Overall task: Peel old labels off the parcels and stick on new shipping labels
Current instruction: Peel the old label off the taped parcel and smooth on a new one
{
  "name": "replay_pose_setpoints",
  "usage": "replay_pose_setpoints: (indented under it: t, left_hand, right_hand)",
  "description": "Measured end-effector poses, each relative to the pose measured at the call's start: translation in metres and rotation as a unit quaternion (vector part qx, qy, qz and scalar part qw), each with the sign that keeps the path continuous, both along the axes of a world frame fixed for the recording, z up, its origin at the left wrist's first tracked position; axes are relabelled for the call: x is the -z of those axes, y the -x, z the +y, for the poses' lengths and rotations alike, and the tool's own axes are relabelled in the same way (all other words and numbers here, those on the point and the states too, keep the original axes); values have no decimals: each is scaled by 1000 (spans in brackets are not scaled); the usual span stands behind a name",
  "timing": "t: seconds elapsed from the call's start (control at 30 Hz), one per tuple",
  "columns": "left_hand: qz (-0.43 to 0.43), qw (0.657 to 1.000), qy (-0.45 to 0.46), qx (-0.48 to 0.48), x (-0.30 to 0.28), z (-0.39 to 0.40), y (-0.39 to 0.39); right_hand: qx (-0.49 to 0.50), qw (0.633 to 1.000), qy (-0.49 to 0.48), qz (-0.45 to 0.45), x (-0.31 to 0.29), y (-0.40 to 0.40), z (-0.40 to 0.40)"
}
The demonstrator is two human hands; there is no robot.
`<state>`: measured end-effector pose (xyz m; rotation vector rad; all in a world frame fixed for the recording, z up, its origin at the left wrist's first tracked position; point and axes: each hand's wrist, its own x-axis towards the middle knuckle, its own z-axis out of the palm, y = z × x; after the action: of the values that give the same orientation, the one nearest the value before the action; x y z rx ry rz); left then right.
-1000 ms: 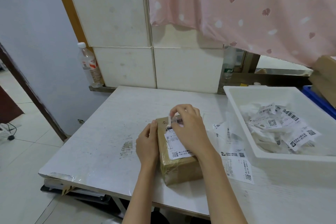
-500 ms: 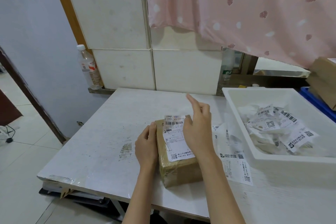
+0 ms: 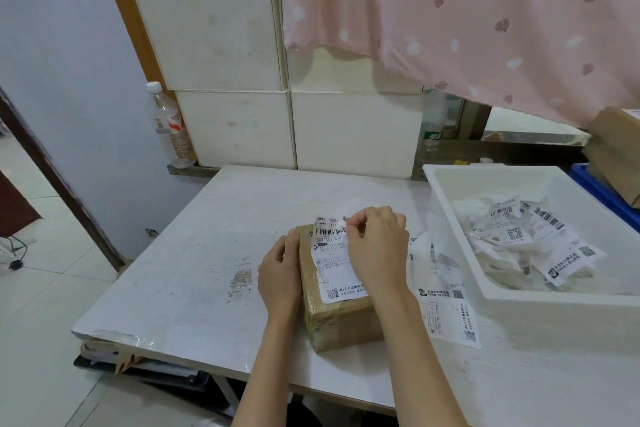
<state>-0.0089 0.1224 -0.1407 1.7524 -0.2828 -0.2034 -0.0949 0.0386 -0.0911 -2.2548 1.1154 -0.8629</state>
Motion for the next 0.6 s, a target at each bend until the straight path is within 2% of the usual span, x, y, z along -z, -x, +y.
replay_pose_setpoints:
  t: [0.1,0.33,0.6]
  left_hand:
    - [5,1000,-2,0,0,0,0]
    - [6,1000,0,-1,-2,1,1]
    - [-1,1000,2,0,-3,1,3]
  right_hand:
    - [-20,999,26,-14,-3,1,3]
    - [-35,996,15,-77,-2,1,6]
    - [-87,979,-38,-180,-9,10,11]
